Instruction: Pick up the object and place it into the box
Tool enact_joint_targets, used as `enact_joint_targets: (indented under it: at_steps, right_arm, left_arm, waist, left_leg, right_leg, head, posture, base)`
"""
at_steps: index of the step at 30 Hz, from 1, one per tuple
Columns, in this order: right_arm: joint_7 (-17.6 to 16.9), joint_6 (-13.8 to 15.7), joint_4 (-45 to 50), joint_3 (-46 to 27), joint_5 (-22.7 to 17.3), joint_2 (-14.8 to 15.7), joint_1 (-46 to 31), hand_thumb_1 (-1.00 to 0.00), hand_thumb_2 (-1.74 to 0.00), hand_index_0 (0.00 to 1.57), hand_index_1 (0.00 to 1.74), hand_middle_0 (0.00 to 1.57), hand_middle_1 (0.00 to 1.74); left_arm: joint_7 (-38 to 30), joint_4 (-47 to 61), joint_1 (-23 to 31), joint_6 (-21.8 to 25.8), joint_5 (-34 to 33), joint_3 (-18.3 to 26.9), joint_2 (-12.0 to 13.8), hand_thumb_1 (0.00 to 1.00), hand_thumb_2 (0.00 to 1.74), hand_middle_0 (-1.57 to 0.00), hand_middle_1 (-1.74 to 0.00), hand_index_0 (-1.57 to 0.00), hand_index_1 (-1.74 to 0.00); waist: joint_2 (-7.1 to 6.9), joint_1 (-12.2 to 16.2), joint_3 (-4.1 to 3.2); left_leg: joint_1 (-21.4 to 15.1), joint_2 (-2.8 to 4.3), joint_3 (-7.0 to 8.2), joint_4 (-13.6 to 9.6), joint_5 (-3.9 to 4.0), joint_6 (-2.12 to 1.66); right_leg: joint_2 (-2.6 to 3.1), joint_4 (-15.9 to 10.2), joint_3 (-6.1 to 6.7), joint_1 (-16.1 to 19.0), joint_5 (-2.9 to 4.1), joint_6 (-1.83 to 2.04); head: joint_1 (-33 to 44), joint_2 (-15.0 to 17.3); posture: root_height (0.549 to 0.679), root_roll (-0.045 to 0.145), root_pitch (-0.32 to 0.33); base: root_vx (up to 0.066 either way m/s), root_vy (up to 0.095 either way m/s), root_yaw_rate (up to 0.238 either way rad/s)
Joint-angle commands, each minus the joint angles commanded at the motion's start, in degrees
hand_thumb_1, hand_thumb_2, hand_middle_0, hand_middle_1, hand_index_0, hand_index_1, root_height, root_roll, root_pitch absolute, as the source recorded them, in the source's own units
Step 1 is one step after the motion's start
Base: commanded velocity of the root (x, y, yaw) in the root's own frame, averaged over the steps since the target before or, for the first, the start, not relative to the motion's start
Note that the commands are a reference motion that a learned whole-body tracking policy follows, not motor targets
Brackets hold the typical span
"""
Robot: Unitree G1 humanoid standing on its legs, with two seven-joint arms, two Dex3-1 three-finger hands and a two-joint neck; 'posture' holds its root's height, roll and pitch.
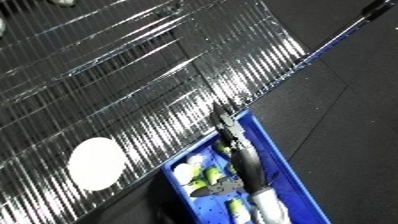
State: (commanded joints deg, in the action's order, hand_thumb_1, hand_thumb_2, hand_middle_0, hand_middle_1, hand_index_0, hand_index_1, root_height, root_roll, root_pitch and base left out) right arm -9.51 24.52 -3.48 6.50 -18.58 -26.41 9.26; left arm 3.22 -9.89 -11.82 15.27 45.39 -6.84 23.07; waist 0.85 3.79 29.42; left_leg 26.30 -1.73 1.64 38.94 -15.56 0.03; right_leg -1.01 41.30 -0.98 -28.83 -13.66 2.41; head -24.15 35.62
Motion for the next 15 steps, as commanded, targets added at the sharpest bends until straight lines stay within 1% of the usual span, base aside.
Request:
enact_joint_targets:
  at_steps: [4, 8, 12, 15]
  right_arm:
    - [0.4, -1.8, 0.7, 1.7, 1.3, 0.0, 1.5, 0.00, 0.00, 0.00, 0.00, 0.00, 0.00]
    - [1.0, -2.6, 1.0, 2.4, 2.0, 0.5, 1.8, 0.00, 0.00, 0.00, 0.00, 0.00, 0.00]
    - [0.7, -3.3, 1.0, 3.1, 2.8, 0.9, 2.1, 0.00, 0.00, 0.00, 0.00, 0.00, 0.00]
    - [0.3, -3.5, 0.8, 3.6, 3.1, 1.1, 2.5, 0.00, 0.00, 0.00, 0.00, 0.00, 0.00]
  left_arm:
    - [0.7, -0.2, -0.1, -1.2, -0.4, 0.1, 0.0, 1.00, 1.74, -1.57, -1.74, -1.57, -1.74]
    - [1.6, -0.3, 0.3, -2.1, -0.9, 0.1, 0.0, 1.00, 1.74, -1.57, -1.74, -1.57, -1.74]
    - [2.2, -0.4, 0.5, -2.9, -1.2, -0.2, 0.0, 1.00, 1.74, -1.57, -1.74, -1.57, -1.74]
    - [2.7, -0.4, 0.9, -3.4, -1.3, -0.2, 0.2, 1.00, 1.74, -1.57, -1.74, -1.57, -1.74]
  waist:
    - [-0.34, -1.0, -0.36]
    - [-0.54, -2.0, -0.77]
    - [-0.54, -2.7, -1.16]
    - [-0.52, -3.1, -1.35]
  left_leg:
    - [0.4, -0.23, -0.50, 1.2, -0.35, 0.13]
    - [0.4, -0.62, -0.90, 2.2, -0.74, 0.19]
    - [0.1, -0.95, -1.16, 2.6, -1.03, 0.33]
    - [0.1, -1.00, -1.26, 3.1, -1.25, 0.47]
  right_leg:
    - [-0.06, 1.1, -0.50, 0.1, -0.65, -0.15]
    - [-0.40, 1.9, -0.90, 0.6, -1.16, -0.18]
    - [-0.80, 2.8, -1.25, 0.8, -1.60, -0.11]
    - [-1.04, 3.6, -1.52, 0.6, -1.88, -0.12]
  head:
    - [4.0, 1.9]
    - [7.5, 3.2]
    - [8.5, 4.2]
    - [8.4, 4.9]
  posture:
    - [0.643, 0.067, 0.058]
    - [0.642, 0.065, 0.047]
    - [0.640, 0.062, 0.038]
    - [0.638, 0.059, 0.032]
  base:
    - [0.049, -0.036, 0.125]
    - [0.069, -0.035, 0.149]
    - [0.063, -0.028, 0.145]
    - [0.059, -0.014, 0.092]
